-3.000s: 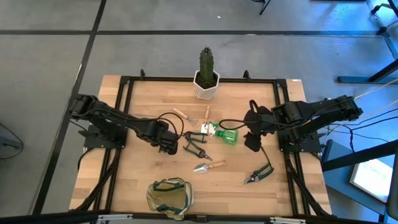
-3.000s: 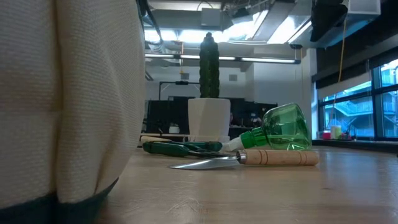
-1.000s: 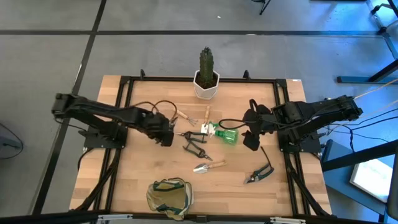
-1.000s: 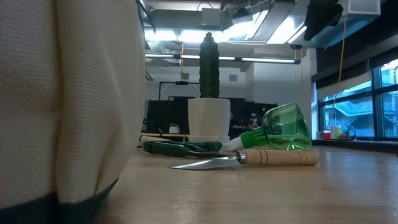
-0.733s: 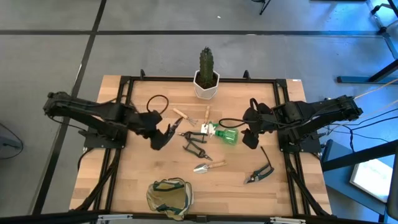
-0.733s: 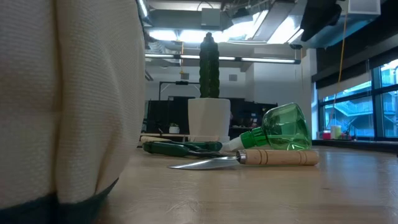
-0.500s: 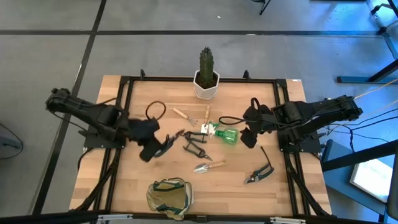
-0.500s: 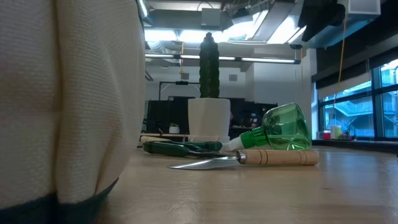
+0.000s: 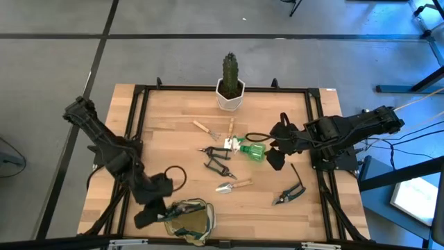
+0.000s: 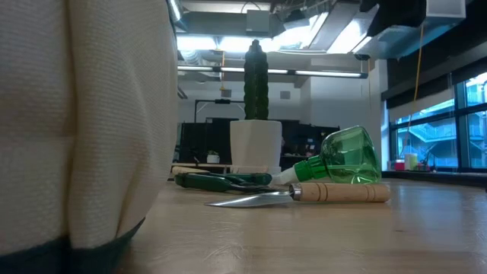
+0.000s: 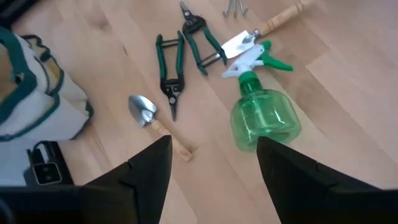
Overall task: Pick & Place Garden tools in Gardening bag
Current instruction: Put the shear scissors into the gardening bag
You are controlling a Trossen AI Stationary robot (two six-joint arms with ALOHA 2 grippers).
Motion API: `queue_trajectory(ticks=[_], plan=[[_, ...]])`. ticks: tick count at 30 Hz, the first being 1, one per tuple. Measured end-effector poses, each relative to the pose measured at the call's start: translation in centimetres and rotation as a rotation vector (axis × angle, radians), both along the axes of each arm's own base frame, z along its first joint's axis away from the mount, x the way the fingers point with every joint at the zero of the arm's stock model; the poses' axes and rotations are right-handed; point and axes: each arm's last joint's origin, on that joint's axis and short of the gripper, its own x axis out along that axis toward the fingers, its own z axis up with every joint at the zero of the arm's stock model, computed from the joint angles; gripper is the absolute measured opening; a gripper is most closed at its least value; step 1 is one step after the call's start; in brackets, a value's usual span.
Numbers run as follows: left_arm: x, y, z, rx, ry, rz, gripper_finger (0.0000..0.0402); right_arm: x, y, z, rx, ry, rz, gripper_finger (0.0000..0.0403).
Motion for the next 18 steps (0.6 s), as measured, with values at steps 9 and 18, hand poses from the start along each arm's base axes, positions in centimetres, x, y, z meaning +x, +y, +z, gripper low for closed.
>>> queue_trajectory(ticks=[9, 18], plan=[[4.4, -1.2, -0.4, 0.143, -0.076, -0.037, 0.0040, 1.8, 0.4, -0.3, -0.027, -0.075, -0.013, 0.0238], [5.1, -1.3, -2.0, 0.225, -0.060, -0.026, 0.0040, 3.1, 2.5, -2.2, -0.011, 0.006, 0.041, 0.0238]])
